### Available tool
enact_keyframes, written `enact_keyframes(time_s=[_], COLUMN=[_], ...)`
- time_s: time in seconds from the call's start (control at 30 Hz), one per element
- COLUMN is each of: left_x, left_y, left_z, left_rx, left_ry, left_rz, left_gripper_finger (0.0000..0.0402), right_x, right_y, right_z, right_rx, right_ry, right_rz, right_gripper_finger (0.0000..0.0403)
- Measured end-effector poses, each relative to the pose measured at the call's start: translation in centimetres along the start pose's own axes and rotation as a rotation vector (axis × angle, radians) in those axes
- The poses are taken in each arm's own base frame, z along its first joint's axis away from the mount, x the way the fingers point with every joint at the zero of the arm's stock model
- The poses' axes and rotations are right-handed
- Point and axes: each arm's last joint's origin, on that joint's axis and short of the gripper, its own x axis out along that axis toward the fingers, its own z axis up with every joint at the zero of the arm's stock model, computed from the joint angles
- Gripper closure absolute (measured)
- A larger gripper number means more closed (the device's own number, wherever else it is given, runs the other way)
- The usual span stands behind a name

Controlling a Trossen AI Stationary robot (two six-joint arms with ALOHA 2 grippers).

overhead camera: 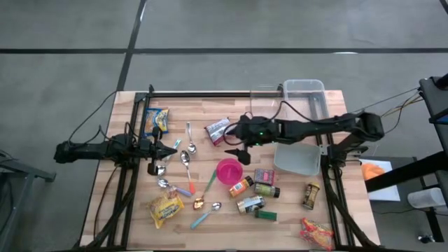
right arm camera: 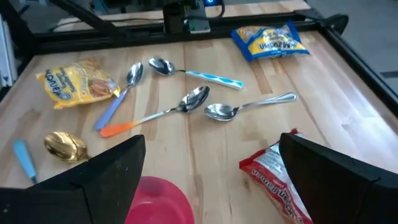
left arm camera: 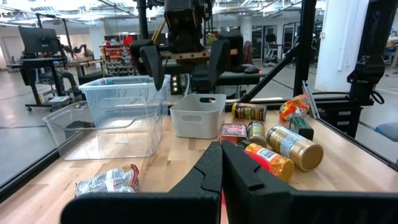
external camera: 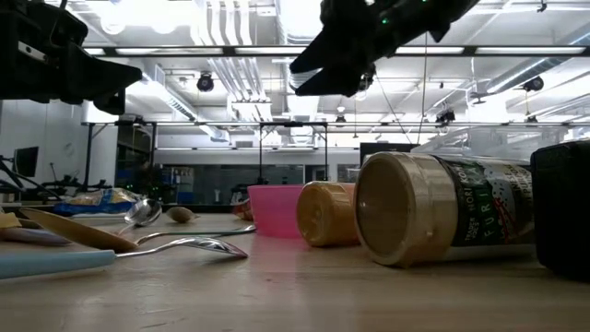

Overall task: Pick & Place Food Item
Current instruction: Put the red noodle pack into the white bin

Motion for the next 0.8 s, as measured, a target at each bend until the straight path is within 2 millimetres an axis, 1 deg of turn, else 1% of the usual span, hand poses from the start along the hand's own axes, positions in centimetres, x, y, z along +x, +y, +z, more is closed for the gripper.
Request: enact_keyframes(time_s=[0.1, 0.23, 0.43, 0.53, 0.63, 0.7, 0.8], left_x=[0.0, 0.0, 0.0, 0.0, 0.0, 0.0, 0.0], left_y=[0.0, 0.0, 0.0, 0.0, 0.0, 0.0, 0.0], left_z=[0.0, 0.0, 0.0, 0.0, 0.0, 0.0, 0.0], left_rx=[0.0, 0.0, 0.0, 0.0, 0.0, 0.0, 0.0], left_ry=[0.0, 0.001, 0.0, 0.0, 0.001, 0.002, 0.004], left_rz=[0.0, 0.0, 0.0, 0.0, 0.0, 0.0, 0.0], left_gripper_finger=[0.0401, 0.0401, 0.0401, 0.0401, 0.0401, 0.0401, 0.0401], right_x=[0.6, 1.0, 2.1, 2.3, 2.2, 2.2, 2.0], right_y=[0.0, -0.1, -0.6, -0.8, -0.8, -0.8, -1.5], right_z=[0.2, 1.2, 2.6, 3.0, 2.6, 2.3, 2.0], right_rx=[0.002, -0.004, -0.004, -0.084, -0.172, -0.144, -0.014], right_ry=[0.046, 0.054, 0.022, 0.027, 0.087, 0.117, 0.145], right_rz=[-0.004, -0.031, -0.226, -0.254, -0.248, -0.25, -0.274], right_gripper_finger=[0.0037, 0.0037, 0.0037, 0.0037, 0.0037, 0.0037, 0.0037])
